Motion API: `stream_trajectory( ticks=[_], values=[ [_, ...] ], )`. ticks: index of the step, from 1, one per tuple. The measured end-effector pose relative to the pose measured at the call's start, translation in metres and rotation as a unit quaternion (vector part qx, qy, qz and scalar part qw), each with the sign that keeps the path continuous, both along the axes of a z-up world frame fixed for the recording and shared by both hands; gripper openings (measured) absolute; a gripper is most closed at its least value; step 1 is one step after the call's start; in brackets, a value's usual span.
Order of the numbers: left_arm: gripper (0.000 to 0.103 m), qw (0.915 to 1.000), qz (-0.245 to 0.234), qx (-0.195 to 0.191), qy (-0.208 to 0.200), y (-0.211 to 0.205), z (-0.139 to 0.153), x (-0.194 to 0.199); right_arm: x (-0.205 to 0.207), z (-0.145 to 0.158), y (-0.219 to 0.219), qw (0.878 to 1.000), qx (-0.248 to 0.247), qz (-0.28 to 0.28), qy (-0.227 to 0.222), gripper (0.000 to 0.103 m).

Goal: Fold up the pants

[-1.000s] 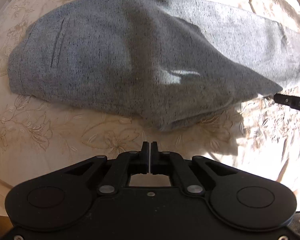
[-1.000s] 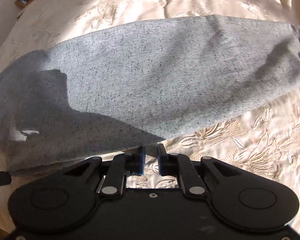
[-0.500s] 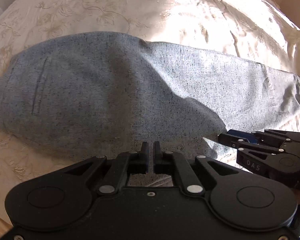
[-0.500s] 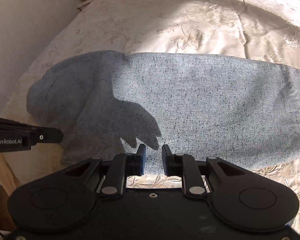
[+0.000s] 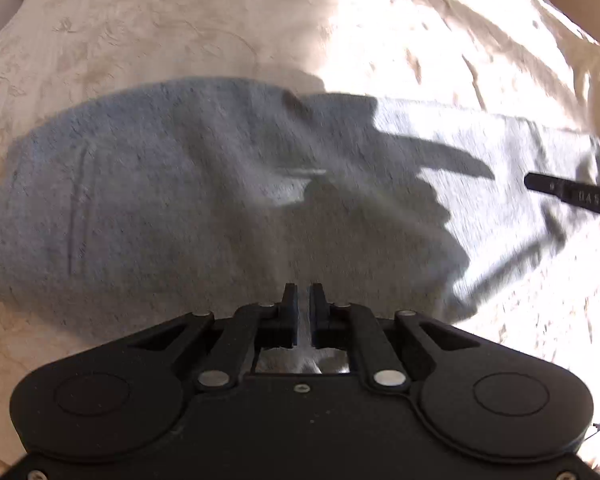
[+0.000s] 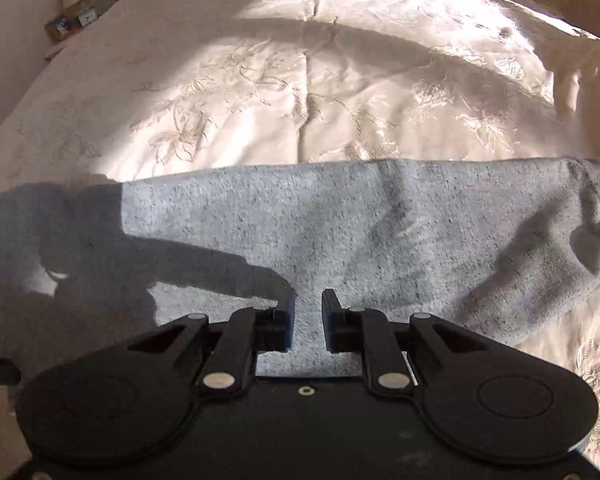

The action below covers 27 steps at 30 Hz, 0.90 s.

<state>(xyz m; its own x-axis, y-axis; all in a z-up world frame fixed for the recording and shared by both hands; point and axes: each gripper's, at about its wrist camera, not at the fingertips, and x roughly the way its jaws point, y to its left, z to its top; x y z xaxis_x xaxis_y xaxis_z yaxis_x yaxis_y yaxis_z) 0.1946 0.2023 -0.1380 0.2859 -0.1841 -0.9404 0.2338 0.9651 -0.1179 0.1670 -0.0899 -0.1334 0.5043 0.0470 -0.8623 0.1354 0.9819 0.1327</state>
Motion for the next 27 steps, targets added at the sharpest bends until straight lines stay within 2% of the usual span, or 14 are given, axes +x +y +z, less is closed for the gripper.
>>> stream_trajectory(
  ticks=[4,5,8,12,15,18,20,22,25,27],
  values=[
    [0.013,0.9977,0.062,0.023,-0.014,0.015,-0.011,0.039,0.034,0.000,0.035,0.999,0.029,0.042,-0.018,0.018],
    [0.013,0.9956,0.082,0.043,-0.011,0.021,-0.019,0.048,0.044,-0.002,0.046,0.998,0.032,0.055,-0.017,0.018],
    [0.013,0.9920,0.102,0.073,0.013,0.042,-0.045,0.064,0.070,-0.014,0.069,0.996,0.020,0.085,-0.009,0.018],
    [0.014,0.9919,0.119,0.032,0.029,0.066,-0.057,0.066,0.106,-0.046,0.071,0.997,-0.013,0.066,0.032,0.017],
    [0.014,0.9922,0.116,0.037,0.026,0.067,-0.056,0.064,0.124,-0.056,0.061,0.998,-0.010,0.049,0.033,0.010],
    [0.014,0.9923,0.111,0.050,0.020,0.059,-0.050,0.058,0.135,-0.051,0.058,0.998,-0.031,0.057,0.016,0.012],
    [0.014,0.9927,0.107,0.053,0.017,0.050,-0.042,0.052,0.134,-0.040,0.048,0.999,-0.025,0.043,0.008,0.015],
    [0.014,0.9932,0.104,0.050,0.018,0.034,-0.033,0.046,0.123,-0.028,0.026,1.000,0.003,0.013,-0.014,0.015],
    [0.013,0.9946,0.093,0.043,0.020,0.013,-0.023,0.047,0.091,-0.007,-0.013,0.999,0.030,-0.026,-0.034,0.017],
    [0.014,0.9957,0.080,0.044,0.015,-0.007,-0.016,0.046,0.067,0.001,-0.043,0.998,0.030,-0.049,-0.041,0.017]
  ],
)
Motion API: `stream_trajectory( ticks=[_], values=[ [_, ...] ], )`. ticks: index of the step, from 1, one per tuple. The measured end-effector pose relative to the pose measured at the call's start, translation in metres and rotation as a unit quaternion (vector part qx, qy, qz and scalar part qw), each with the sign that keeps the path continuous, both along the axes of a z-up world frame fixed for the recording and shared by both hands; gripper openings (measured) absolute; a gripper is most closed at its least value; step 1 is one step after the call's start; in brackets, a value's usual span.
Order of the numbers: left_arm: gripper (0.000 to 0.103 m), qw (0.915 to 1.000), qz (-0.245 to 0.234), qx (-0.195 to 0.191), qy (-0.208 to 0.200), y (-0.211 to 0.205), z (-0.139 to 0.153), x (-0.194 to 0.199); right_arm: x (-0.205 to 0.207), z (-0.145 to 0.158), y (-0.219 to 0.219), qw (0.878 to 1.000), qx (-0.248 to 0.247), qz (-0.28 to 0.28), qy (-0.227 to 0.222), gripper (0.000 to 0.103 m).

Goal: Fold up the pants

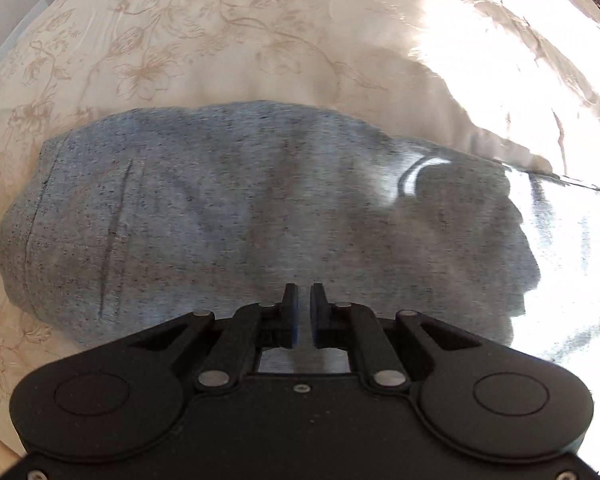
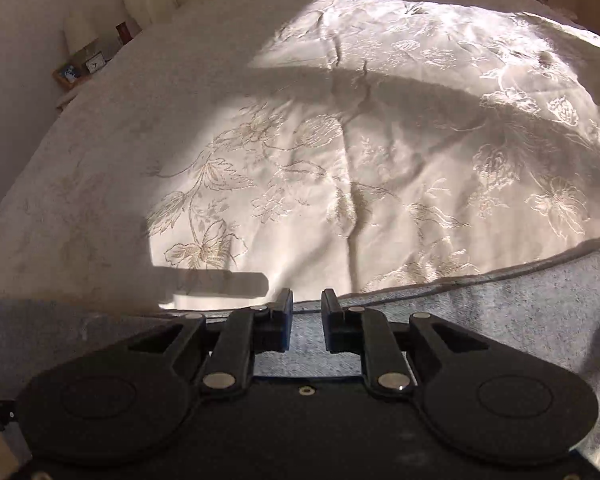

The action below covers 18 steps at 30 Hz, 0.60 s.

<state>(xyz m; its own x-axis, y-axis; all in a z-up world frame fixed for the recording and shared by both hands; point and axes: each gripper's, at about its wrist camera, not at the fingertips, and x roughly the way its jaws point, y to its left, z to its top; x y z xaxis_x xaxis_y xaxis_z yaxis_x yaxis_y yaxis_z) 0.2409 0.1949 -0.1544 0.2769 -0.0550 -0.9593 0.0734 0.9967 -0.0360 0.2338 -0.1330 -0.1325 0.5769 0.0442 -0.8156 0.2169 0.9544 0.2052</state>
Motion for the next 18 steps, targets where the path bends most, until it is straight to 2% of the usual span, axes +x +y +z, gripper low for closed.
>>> stream_trajectory(
  ticks=[3,7,11,13,14,17,18],
  values=[
    [0.014,0.9997,-0.016,0.018,-0.006,-0.038,0.000,-0.003,-0.037,0.003,-0.053,0.999,-0.028,-0.030,0.000,0.017],
    [0.015,0.9991,-0.027,0.030,-0.008,-0.083,-0.004,-0.009,-0.071,-0.006,-0.136,0.995,-0.066,-0.076,0.025,0.017],
    [0.015,0.9952,-0.038,0.089,0.012,-0.119,-0.027,-0.011,-0.097,-0.035,-0.230,0.981,-0.099,-0.145,0.082,0.017],
    [0.015,0.9931,-0.031,0.112,0.015,-0.127,-0.036,-0.011,-0.110,-0.037,-0.268,0.980,-0.074,-0.168,0.082,0.005],
    [0.015,0.9925,-0.023,0.119,0.017,-0.128,-0.036,-0.010,-0.116,-0.033,-0.281,0.979,-0.063,-0.177,0.073,0.005],
    [0.013,0.9930,0.014,0.116,0.013,-0.137,-0.022,-0.012,-0.130,-0.014,-0.298,0.982,-0.055,-0.175,0.043,0.020],
    [0.014,0.9938,0.020,0.109,0.010,-0.141,-0.017,-0.013,-0.134,-0.009,-0.301,0.983,-0.046,-0.172,0.036,0.021]
  ],
)
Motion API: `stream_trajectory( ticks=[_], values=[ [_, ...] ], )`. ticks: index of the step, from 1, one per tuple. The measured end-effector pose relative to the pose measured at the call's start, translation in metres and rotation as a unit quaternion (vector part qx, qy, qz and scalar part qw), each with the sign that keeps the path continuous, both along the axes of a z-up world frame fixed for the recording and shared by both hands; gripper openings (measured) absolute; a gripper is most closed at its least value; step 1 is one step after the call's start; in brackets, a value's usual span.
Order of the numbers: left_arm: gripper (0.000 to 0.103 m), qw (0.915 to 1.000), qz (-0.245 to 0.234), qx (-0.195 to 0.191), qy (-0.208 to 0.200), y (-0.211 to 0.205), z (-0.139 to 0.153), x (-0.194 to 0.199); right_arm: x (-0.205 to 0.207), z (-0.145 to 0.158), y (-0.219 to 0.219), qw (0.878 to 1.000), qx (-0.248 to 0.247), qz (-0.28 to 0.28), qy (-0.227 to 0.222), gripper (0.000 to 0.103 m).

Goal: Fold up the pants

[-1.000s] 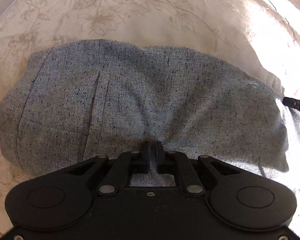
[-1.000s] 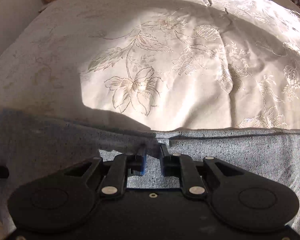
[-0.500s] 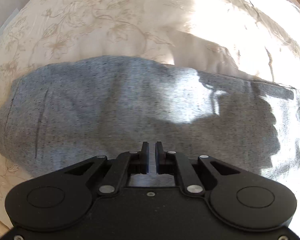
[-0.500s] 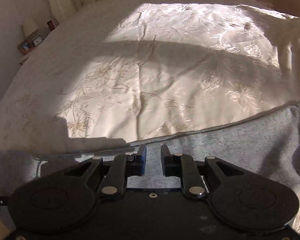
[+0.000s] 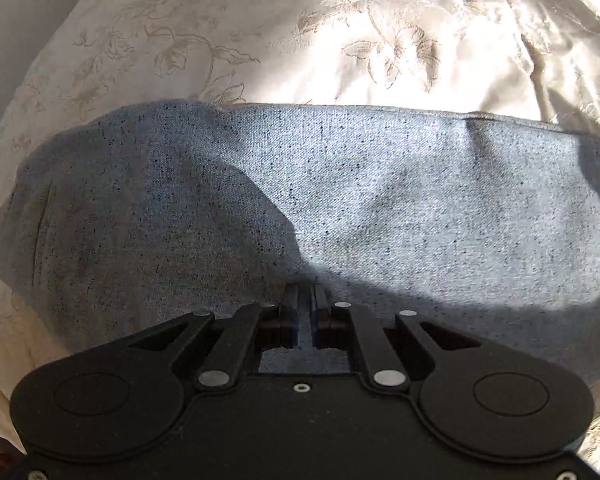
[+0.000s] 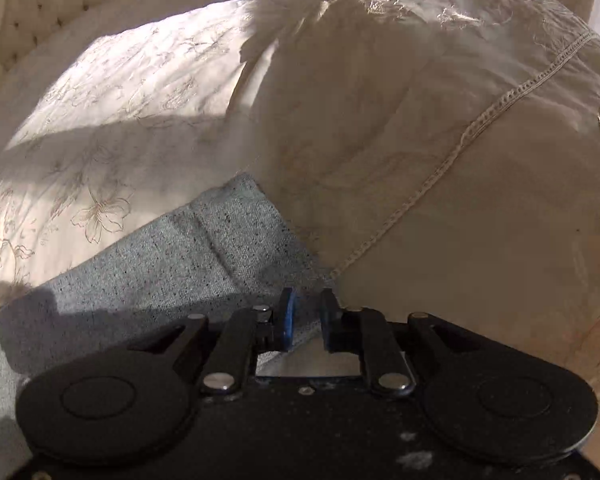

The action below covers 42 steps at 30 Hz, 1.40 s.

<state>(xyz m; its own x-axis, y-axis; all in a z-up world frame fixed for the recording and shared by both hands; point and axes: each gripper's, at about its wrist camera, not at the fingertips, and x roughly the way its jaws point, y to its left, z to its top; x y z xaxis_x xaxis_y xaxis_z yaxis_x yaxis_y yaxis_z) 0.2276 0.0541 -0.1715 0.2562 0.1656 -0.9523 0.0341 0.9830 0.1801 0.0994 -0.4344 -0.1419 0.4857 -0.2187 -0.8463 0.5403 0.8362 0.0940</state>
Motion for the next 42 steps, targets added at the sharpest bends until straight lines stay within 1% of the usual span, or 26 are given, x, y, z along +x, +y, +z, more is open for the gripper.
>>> stream_trajectory(
  ticks=[1,3,5,7,9,10,13,15,16,18,21,22,23,27,29,31,35,38,42],
  values=[
    [0.014,1.0000,0.004,-0.007,-0.005,-0.006,0.006,-0.001,-0.005,0.004,-0.004,1.000,0.014,0.003,-0.008,0.021],
    [0.014,0.9997,0.002,-0.020,-0.013,-0.023,0.016,-0.004,-0.015,0.008,-0.010,0.998,0.051,0.003,-0.024,0.026],
    [0.014,0.9990,-0.017,-0.033,-0.023,-0.051,0.027,-0.011,-0.025,0.011,-0.015,0.995,0.094,-0.006,-0.041,0.029],
    [0.014,0.9975,-0.042,-0.051,-0.023,-0.082,0.033,-0.015,-0.029,0.008,-0.016,0.991,0.126,-0.010,-0.043,0.032],
    [0.014,0.9942,-0.075,-0.074,-0.021,-0.112,0.035,-0.015,-0.028,0.003,-0.015,0.990,0.138,-0.009,-0.033,0.033],
    [0.015,0.9914,-0.099,-0.084,-0.019,-0.133,0.036,-0.015,-0.025,0.000,-0.013,0.990,0.139,-0.008,-0.028,0.033],
    [0.015,0.9828,-0.157,-0.093,-0.027,-0.187,0.039,-0.012,-0.017,-0.006,-0.011,0.989,0.144,-0.018,-0.020,0.033],
    [0.019,0.9787,-0.182,-0.089,-0.036,-0.212,0.031,-0.001,-0.021,-0.004,-0.014,0.988,0.149,-0.025,-0.023,0.034],
    [0.019,0.9779,-0.190,-0.080,-0.037,-0.226,0.025,0.008,-0.022,-0.003,-0.016,0.988,0.148,-0.029,-0.024,0.034],
    [0.019,0.9789,-0.191,-0.066,-0.032,-0.240,0.008,0.026,-0.023,-0.001,-0.018,0.988,0.148,-0.031,-0.029,0.034],
    [0.019,0.9837,-0.177,-0.033,-0.004,-0.250,-0.024,0.053,-0.026,0.004,-0.021,0.989,0.140,-0.025,-0.033,0.035],
    [0.018,0.9842,-0.175,-0.031,-0.001,-0.250,-0.031,0.059,-0.024,0.006,-0.023,0.990,0.134,-0.021,-0.031,0.034],
    [0.015,0.9841,-0.174,-0.031,-0.007,-0.250,-0.032,0.061,-0.025,0.006,-0.025,0.991,0.132,-0.019,-0.029,0.034],
    [0.015,0.9818,-0.189,-0.021,-0.007,-0.251,-0.027,0.061,-0.030,-0.001,-0.031,0.987,0.156,-0.023,-0.026,0.037],
    [0.018,0.9806,-0.195,-0.021,-0.011,-0.246,-0.023,0.057,-0.032,-0.008,-0.034,0.984,0.171,-0.030,-0.032,0.038],
    [0.019,0.9824,-0.185,-0.023,-0.015,-0.237,-0.014,0.052,-0.031,-0.016,-0.038,0.982,0.185,-0.034,-0.035,0.038],
    [0.019,0.9869,-0.154,-0.044,-0.017,-0.211,0.002,0.038,-0.026,-0.033,-0.048,0.974,0.214,-0.056,-0.037,0.039],
    [0.019,0.9893,-0.137,-0.050,-0.010,-0.191,0.009,0.023,-0.020,-0.042,-0.057,0.968,0.237,-0.068,-0.053,0.039],
    [0.019,0.9918,-0.118,-0.050,0.005,-0.173,0.011,0.005,-0.006,-0.047,-0.064,0.966,0.243,-0.059,-0.059,0.039]
  ],
)
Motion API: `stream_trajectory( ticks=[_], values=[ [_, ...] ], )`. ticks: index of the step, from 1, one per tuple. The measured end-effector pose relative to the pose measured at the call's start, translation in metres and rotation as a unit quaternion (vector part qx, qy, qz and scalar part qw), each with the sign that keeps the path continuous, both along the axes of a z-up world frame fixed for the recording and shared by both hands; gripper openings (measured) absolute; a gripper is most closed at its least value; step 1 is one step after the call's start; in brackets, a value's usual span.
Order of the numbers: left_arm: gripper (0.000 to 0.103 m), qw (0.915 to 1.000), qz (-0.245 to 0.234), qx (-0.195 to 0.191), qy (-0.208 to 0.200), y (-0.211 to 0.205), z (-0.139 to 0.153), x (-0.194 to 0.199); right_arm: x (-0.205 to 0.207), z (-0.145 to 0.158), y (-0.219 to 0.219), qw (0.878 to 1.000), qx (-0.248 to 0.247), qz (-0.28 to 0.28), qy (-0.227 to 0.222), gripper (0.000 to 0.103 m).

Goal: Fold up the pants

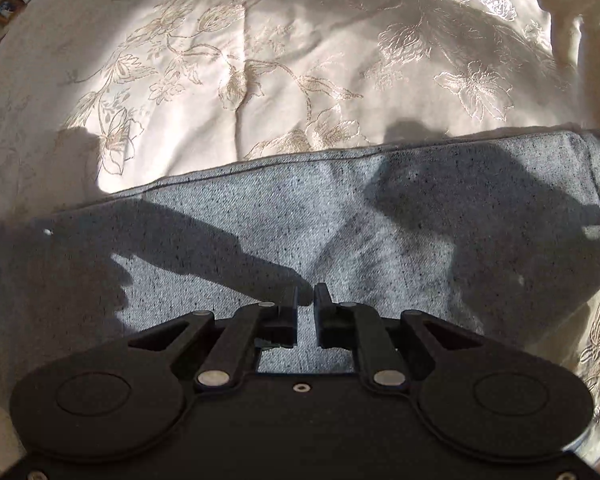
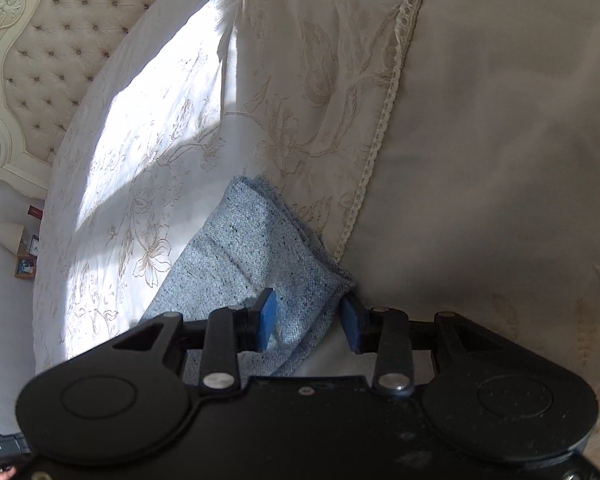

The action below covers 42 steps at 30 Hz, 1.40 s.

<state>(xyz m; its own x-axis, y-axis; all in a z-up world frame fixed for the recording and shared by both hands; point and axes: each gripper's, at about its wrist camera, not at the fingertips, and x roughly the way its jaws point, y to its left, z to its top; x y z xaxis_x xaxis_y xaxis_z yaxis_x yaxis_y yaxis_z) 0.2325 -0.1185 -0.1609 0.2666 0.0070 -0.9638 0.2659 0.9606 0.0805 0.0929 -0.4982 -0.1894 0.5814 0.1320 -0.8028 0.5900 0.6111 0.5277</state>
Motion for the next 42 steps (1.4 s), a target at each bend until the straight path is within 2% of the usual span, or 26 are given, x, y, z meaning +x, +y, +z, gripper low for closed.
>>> stream_trajectory(
  ticks=[6,9,12,15,16,19,24,27,28,29,30,34,39,42],
  values=[
    [0.019,0.9999,0.003,0.001,0.016,0.002,-0.002,-0.016,0.026,-0.004,-0.001,0.999,-0.010,0.040,0.006,0.040],
    [0.019,0.9999,0.003,0.001,0.013,0.001,-0.001,-0.019,0.029,0.009,0.001,0.997,-0.017,0.069,-0.014,0.040],
    [0.019,0.9998,0.003,-0.005,0.017,-0.001,-0.001,-0.017,0.026,0.022,0.008,0.993,-0.047,0.101,-0.028,0.040],
    [0.019,0.9999,-0.002,-0.003,0.016,-0.005,-0.001,-0.016,0.039,0.020,0.010,0.988,-0.092,0.127,0.000,0.040],
    [0.019,0.9999,-0.004,-0.004,0.016,-0.006,0.000,-0.016,0.044,0.016,0.007,0.988,-0.093,0.125,0.009,0.040],
    [0.019,0.9998,-0.009,-0.007,0.016,-0.009,0.001,-0.016,0.058,0.006,-0.001,0.990,-0.077,0.119,0.019,0.037],
    [0.019,0.9995,-0.019,-0.017,0.018,-0.017,0.002,-0.013,0.083,-0.007,-0.007,0.987,-0.056,0.148,0.032,0.039],
    [0.019,0.9993,-0.027,-0.022,0.014,-0.025,0.003,-0.006,0.083,-0.005,-0.011,0.987,-0.031,0.155,0.019,0.040],
    [0.019,0.9992,-0.029,-0.024,0.011,-0.027,0.003,-0.002,0.080,-0.005,-0.012,0.987,-0.017,0.158,0.015,0.037],
    [0.019,0.9992,-0.031,-0.025,0.007,-0.030,0.003,0.002,0.078,-0.005,-0.012,0.987,-0.003,0.160,0.013,0.028],
    [0.019,0.9992,-0.032,-0.024,0.001,-0.032,0.003,0.008,0.075,-0.005,-0.012,0.987,0.006,0.163,0.014,0.012],
    [0.019,0.9997,-0.019,-0.014,-0.012,-0.042,-0.009,0.043,0.064,0.008,-0.007,0.988,-0.002,0.154,-0.007,0.012],
    [0.016,0.9995,0.003,-0.013,0.028,-0.049,-0.038,0.085,0.063,0.025,0.000,0.988,-0.005,0.151,-0.029,0.012],
    [0.014,0.9994,0.000,-0.020,0.030,-0.049,-0.031,0.089,0.061,0.033,0.003,0.987,-0.004,0.154,-0.039,0.012]
  ],
)
